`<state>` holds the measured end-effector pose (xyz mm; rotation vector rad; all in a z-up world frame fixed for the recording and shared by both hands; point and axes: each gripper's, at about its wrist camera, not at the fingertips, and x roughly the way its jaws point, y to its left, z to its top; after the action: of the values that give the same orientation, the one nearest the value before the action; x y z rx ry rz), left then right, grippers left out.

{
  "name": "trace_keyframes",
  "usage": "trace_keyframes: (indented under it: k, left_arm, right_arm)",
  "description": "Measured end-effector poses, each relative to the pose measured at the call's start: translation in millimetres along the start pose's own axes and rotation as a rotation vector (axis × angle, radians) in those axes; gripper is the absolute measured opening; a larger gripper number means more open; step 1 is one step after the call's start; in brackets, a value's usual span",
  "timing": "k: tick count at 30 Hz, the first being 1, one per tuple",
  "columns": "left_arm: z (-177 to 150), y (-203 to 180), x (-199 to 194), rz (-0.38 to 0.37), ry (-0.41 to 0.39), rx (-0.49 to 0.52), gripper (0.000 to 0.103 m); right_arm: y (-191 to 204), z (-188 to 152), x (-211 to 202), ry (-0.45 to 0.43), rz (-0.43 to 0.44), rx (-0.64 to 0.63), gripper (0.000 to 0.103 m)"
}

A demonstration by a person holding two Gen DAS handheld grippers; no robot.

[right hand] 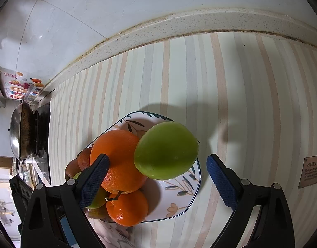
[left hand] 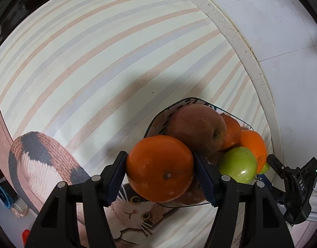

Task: Organize fruits
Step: 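Lower the orange onto the plate with left tool while right sets the green apple, then open both tools and lift them away from the plate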

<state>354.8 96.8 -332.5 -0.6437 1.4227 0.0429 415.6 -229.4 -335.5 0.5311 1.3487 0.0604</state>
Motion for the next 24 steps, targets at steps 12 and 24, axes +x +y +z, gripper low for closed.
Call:
trace_keyframes:
  k: [12, 24]
  left_arm:
    - [2, -15, -17, 0.045, -0.044, 0.074, 0.075]
    - [-59, -39, -68, 0.214, -0.194, 0.287, 0.085]
  right_arm:
    - [-2, -3, -19, -0.038, 0.017, -0.008, 0.097]
    - [49, -73, -86, -0.152, -0.106, -0.323, 0.097]
